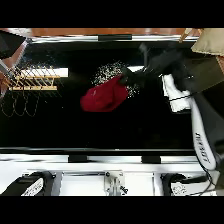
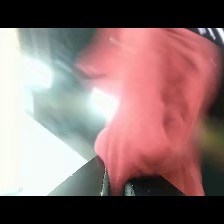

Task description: Fold the shirts.

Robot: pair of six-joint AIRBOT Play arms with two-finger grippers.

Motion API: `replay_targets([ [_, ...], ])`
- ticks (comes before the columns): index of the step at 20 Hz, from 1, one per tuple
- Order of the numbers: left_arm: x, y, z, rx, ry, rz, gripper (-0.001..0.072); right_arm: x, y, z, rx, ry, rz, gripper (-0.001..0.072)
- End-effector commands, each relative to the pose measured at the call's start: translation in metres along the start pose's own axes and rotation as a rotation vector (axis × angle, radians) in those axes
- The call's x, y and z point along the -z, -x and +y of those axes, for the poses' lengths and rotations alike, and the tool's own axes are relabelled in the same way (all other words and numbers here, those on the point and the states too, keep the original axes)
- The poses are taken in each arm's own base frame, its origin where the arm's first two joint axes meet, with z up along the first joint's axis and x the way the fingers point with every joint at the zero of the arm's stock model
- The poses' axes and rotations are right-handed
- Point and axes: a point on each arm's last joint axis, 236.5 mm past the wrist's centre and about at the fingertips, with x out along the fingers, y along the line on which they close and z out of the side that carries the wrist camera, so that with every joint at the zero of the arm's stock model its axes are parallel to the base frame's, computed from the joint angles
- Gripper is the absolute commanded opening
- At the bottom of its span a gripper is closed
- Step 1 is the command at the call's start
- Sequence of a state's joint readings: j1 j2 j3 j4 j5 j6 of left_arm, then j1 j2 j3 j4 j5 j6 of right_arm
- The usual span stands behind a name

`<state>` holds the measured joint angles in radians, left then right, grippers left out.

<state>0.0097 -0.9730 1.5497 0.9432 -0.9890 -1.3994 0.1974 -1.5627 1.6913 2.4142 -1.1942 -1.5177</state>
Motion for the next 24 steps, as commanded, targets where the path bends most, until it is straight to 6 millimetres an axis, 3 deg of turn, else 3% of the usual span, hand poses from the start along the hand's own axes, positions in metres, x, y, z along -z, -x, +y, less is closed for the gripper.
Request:
replay_targets([
  [1, 0.0, 0.0, 0.001, -0.002, 0.0, 0.001, 0.0031, -0.052, 0.107, 0.073, -0.085, 0.068, -0.287, 0.0095],
  [3, 0.0, 0.0, 0.001, -0.003, -0.001, 0.001, 0.0031, -0.078, 0.156, 0.081, -0.072, 0.082, -0.445, 0.0095],
  [5, 0.0, 0.0, 0.001, -0.003, -0.001, 0.001, 0.0031, -0.105, 0.198, 0.074, -0.053, 0.081, -0.597, 0.0095],
  [9, 0.002, 0.0, 0.001, -0.002, -0.001, 0.008, 0.0031, -0.157, 0.251, 0.021, 0.061, 0.047, -0.83, 0.0095],
  [12, 0.01, -0.001, 0.0, 0.004, 0.001, 0.041, 0.0031, -0.197, 0.281, -0.026, 0.162, 0.042, -0.999, 0.0095],
  [18, 0.026, -0.016, -0.012, 0.046, 0.0, 0.101, 0.0031, -0.265, 0.312, -0.083, 0.153, 0.011, -1.362, 0.0095],
  [22, 0.05, -0.027, -0.021, 0.083, 0.001, 0.194, 0.0031, -0.284, 0.371, -0.111, 0.305, 0.195, -1.715, 0.0095],
  [24, 0.056, -0.03, -0.026, 0.096, -0.002, 0.216, 0.0031, -0.288, 0.372, -0.149, 0.417, 0.216, -1.696, 0.0095],
])
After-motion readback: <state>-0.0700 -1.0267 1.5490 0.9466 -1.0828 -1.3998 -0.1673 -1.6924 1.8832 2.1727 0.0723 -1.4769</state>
